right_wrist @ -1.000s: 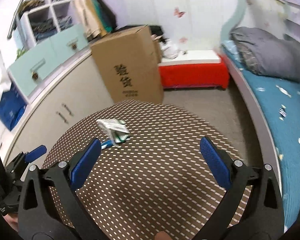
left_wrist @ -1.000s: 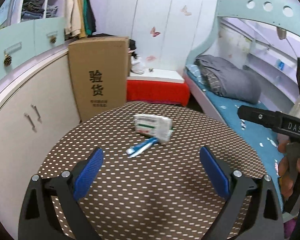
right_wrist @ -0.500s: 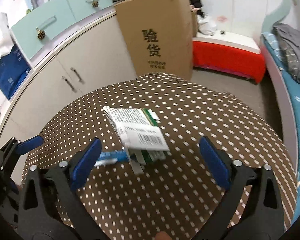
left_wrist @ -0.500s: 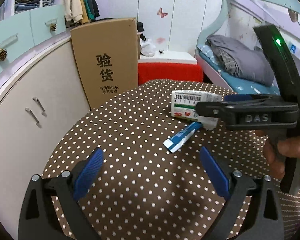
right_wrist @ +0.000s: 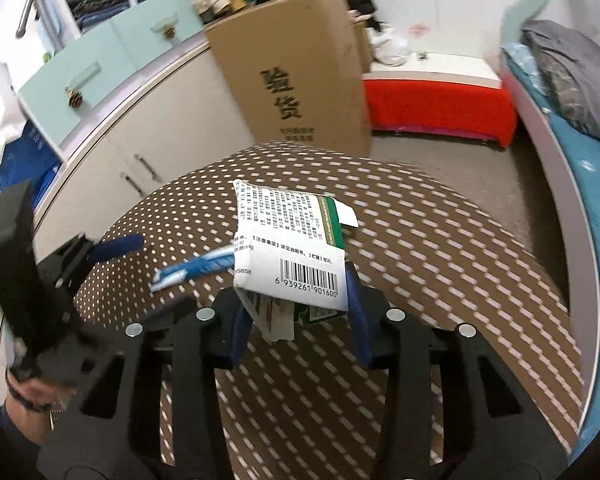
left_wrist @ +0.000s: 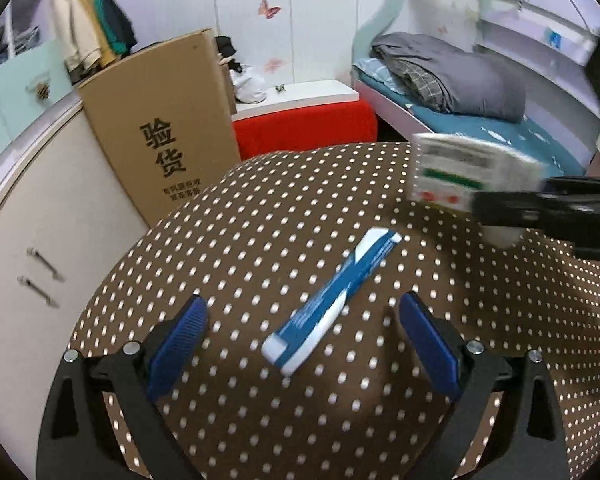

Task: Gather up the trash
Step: 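Grasp the blue toothbrush with the left gripper while the right gripper grasps the white-green medicine box, then carry the toothbrush and medicine box with both grippers down to the grey bin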

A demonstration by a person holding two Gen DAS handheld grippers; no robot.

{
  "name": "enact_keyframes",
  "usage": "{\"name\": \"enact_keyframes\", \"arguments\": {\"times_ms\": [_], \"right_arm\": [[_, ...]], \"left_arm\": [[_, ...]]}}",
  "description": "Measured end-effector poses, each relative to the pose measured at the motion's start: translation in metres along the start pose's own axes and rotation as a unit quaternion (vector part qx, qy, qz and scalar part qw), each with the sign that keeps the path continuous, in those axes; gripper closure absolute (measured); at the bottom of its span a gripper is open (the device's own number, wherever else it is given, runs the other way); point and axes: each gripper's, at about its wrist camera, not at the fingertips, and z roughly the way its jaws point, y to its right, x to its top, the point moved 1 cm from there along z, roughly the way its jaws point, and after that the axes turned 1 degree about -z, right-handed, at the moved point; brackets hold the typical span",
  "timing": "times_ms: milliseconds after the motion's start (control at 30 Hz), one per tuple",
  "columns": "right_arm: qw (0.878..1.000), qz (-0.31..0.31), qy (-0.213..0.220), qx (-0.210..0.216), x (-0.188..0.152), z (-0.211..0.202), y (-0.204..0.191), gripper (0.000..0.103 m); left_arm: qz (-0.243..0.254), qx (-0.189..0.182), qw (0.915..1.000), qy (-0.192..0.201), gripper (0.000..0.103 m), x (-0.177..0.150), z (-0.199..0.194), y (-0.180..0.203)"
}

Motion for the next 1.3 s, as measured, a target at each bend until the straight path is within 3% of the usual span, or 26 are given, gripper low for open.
{"name": "enact_keyframes", "arguments": {"times_ms": [100, 167, 200, 267, 467, 667, 1033, 1300], "right_arm": [[1.0, 0.025, 0.012, -0.006, -0.012, -0.025, 0.018, 0.062], [0.999, 0.039, 0.017, -0.011, -0.02, -0.038, 0.028, 0.062], [0.999, 0.043, 0.02, -0.015, -0.025, -0.045, 0.032, 0.062], [0.998, 0.054, 0.027, -0.019, -0.031, -0.058, 0.039, 0.062], [0.995, 0.074, 0.056, -0.032, -0.051, -0.101, 0.053, 0.062], [0.99, 0.093, 0.091, -0.053, -0.074, -0.155, 0.073, 0.062], [0.972, 0.133, 0.16, -0.11, -0.12, -0.257, 0.123, 0.062], [0.954, 0.172, 0.19, -0.153, -0.155, -0.309, 0.166, 0.062]], "left_arm": [[0.023, -0.009, 0.9995, -0.019, 0.015, 0.005, 0.009, 0.011], [0.015, -0.048, 0.9986, -0.018, 0.049, 0.008, 0.007, 0.015], [0.017, -0.043, 0.9988, -0.019, 0.056, 0.008, 0.006, 0.018], [0.023, -0.05, 0.9982, -0.024, 0.088, 0.008, 0.002, 0.027], [-0.001, -0.069, 0.9973, -0.026, 0.092, -0.007, -0.018, 0.058], [-0.016, -0.099, 0.9949, 0.003, 0.092, -0.015, -0.057, 0.096], [0.011, -0.148, 0.9864, 0.07, 0.092, 0.008, -0.13, 0.195], [0.037, -0.201, 0.9752, 0.085, 0.092, 0.025, -0.156, 0.272]]}}
